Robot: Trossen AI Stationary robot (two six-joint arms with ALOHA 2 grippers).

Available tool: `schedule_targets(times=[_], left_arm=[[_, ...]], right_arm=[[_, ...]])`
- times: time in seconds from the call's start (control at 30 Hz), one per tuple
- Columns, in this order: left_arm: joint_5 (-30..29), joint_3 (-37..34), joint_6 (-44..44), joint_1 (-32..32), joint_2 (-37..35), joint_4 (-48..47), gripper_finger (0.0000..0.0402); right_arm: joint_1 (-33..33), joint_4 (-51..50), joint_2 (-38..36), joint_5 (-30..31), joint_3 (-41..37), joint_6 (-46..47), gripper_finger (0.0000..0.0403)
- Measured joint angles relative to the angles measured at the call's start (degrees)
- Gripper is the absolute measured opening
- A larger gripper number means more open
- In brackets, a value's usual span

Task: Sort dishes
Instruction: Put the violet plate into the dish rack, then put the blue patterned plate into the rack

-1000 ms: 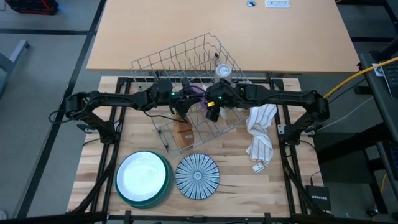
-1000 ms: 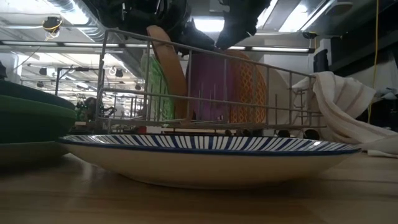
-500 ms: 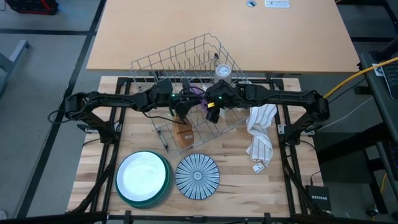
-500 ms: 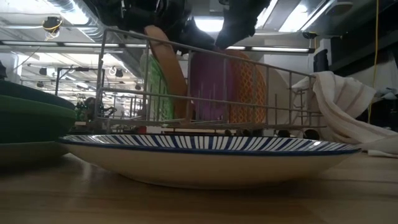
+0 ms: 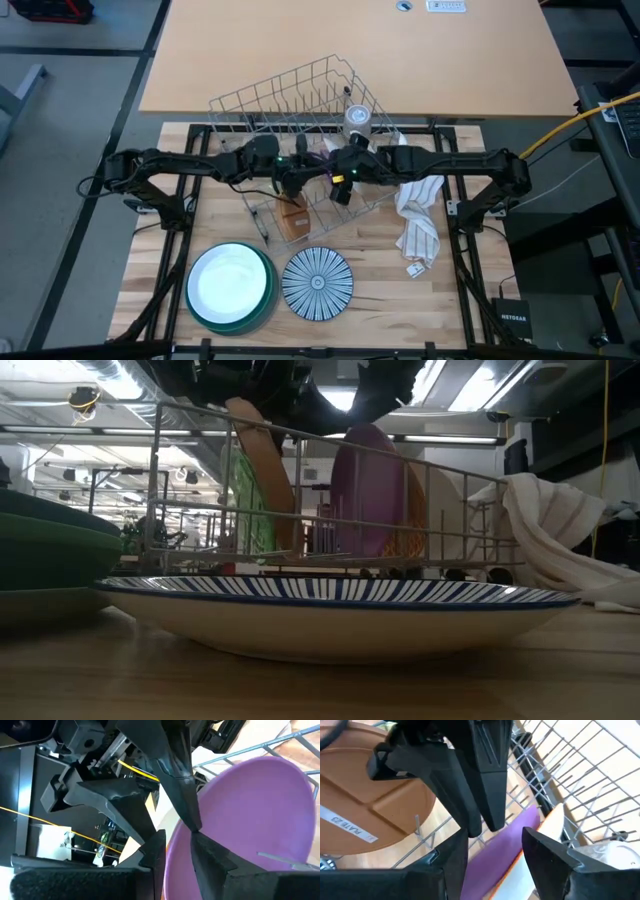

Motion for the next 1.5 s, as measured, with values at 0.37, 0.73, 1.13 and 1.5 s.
schedule_targets(times=[0.37, 0.73, 1.13, 1.5], left_arm=[[-6.1, 0.0, -0.2, -0.8, 0.0, -0.2, 0.0081], [-9.7, 0.0, -4.6, -1.2, 0.0, -1.8, 0.0081], [-16.9, 0.0, -4.3, -7.2, -0.4, -2.2, 0.0081], [-17.3, -0.2, -5.6, -10.4, -7.8, -2.4, 0.0081]], right_arm=[[-0.2, -1.1, -0.1, 0.8, 0.0, -0.2, 0.0191], [-0.2, -1.1, -0.1, 1.7, 0.0, -0.3, 0.0191], [-0.2, -0.8, -0.1, 1.8, 0.0, -0.3, 0.0191], [-0.2, -0.6, -0.6, 1.8, 0.0, -2.7, 0.0191]])
